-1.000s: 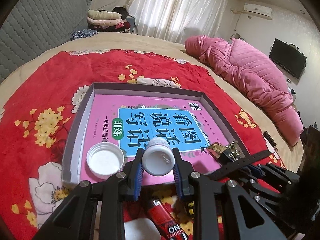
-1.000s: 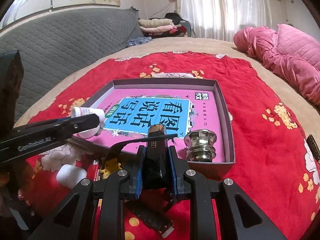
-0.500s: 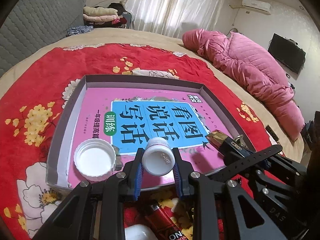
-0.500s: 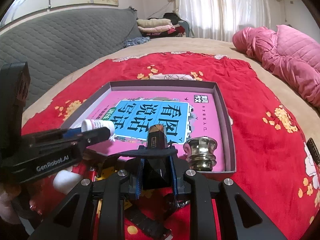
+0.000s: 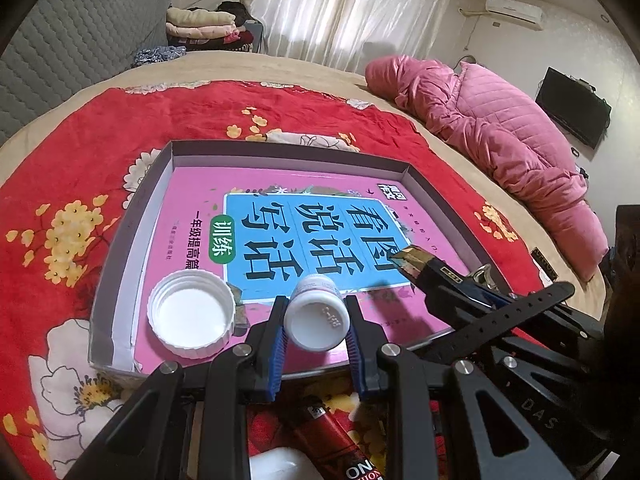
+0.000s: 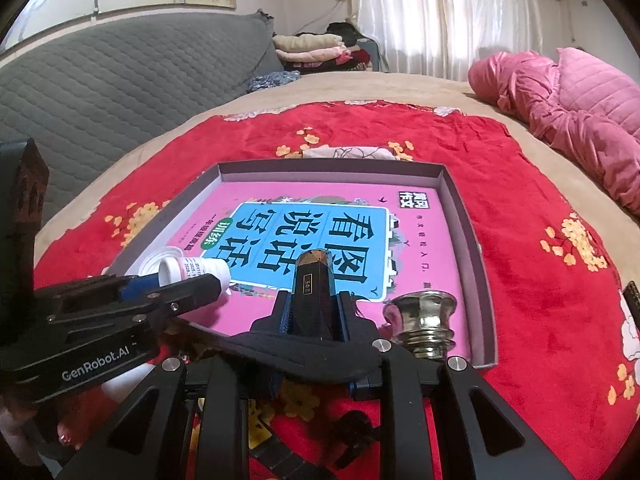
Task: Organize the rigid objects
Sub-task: 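Carry the pill bottle with the left tool while the right tool carries the black case over the box, then set the black case in the box with the right tool while the left tool releases the bottle, then withdraw both open tools up and away from the box, then move the left tool toward the white earbuds case while the right tool approaches the yellow watch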
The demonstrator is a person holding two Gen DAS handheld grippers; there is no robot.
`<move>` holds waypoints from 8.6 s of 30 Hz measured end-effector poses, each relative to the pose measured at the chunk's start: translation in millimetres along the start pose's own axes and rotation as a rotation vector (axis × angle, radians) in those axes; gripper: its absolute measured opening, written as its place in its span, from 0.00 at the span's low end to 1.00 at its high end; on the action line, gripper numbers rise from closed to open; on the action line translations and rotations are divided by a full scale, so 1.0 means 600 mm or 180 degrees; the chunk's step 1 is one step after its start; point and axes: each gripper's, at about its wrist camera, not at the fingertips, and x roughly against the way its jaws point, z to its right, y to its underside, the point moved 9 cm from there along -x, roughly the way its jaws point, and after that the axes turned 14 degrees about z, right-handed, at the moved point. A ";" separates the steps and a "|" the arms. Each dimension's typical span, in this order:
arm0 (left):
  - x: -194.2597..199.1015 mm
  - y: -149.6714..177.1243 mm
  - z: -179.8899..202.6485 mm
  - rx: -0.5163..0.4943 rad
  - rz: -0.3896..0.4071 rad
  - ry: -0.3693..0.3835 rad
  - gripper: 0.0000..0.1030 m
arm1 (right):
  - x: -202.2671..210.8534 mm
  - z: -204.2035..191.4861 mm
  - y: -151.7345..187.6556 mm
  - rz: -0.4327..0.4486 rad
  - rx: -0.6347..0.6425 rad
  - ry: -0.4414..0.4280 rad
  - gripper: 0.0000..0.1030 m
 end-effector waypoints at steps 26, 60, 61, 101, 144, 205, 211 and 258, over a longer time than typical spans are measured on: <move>-0.004 0.004 0.001 -0.0024 0.0003 -0.0001 0.26 | -0.044 -0.001 0.013 -0.0237 -0.0041 0.0050 0.22; -0.023 0.007 0.011 -0.0055 -0.0189 -0.0196 0.26 | -0.013 0.003 0.011 -0.0411 0.0019 -0.0016 0.23; -0.024 0.007 0.011 -0.0064 -0.0191 -0.0207 0.26 | -0.008 0.003 0.011 -0.0393 0.0026 -0.0015 0.24; -0.006 0.008 -0.001 -0.0060 -0.0196 -0.0141 0.26 | 0.045 0.021 0.009 -0.0329 -0.0135 0.0042 0.24; 0.024 -0.005 -0.014 0.0012 -0.0160 -0.0116 0.26 | 0.071 0.057 0.011 -0.0274 -0.0175 0.0342 0.28; 0.124 -0.030 -0.033 -0.0056 0.0007 -0.0261 0.39 | 0.126 0.008 0.000 -0.0139 0.0046 0.0182 0.59; 0.134 -0.025 -0.027 -0.0102 -0.0006 -0.0254 0.42 | 0.136 0.002 0.000 -0.0114 0.0082 0.0188 0.60; 0.167 0.071 -0.018 -0.0689 -0.0506 -0.0145 0.60 | 0.152 -0.068 0.030 -0.0232 0.0441 -0.0085 0.71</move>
